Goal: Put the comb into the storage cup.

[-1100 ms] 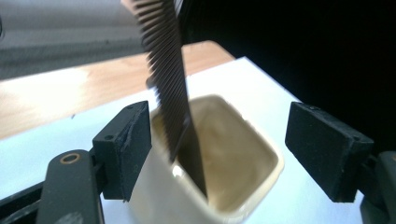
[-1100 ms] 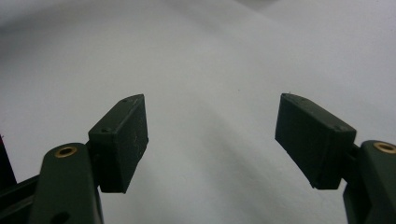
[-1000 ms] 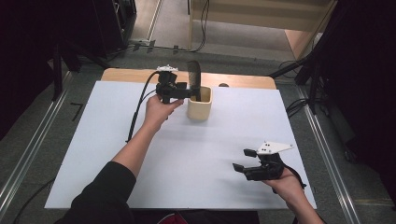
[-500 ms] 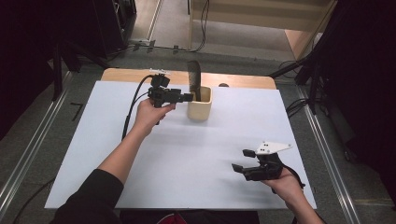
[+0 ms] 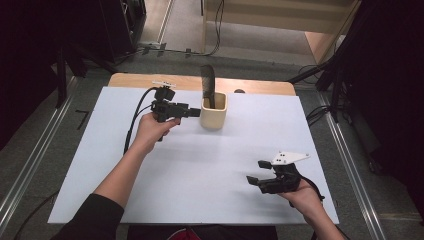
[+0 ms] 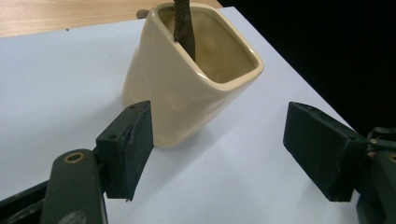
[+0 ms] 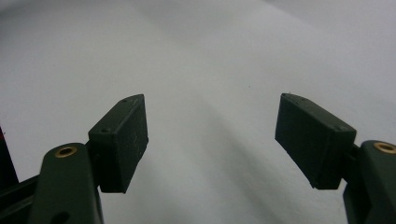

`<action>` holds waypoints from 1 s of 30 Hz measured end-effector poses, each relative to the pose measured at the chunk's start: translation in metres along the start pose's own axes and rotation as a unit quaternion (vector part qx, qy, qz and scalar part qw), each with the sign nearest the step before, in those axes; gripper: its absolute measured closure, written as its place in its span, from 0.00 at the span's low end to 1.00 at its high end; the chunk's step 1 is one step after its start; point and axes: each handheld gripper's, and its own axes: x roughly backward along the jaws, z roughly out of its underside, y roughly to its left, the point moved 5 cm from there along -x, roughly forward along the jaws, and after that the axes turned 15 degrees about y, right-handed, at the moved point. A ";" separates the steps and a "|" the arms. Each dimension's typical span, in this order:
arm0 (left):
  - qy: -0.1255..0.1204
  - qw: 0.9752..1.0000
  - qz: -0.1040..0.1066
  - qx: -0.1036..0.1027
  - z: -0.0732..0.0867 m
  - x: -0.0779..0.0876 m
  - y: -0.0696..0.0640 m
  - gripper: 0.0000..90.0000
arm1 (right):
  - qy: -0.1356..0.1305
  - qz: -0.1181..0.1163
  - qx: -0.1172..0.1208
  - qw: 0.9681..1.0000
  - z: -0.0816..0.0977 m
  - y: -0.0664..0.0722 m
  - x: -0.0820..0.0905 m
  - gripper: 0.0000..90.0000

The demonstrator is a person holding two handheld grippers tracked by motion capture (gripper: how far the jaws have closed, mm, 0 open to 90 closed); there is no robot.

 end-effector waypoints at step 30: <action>0.048 0.999 0.021 0.011 0.038 0.000 -0.022 0.29 | -0.002 -0.007 -0.007 1.000 0.000 -0.001 0.001 0.27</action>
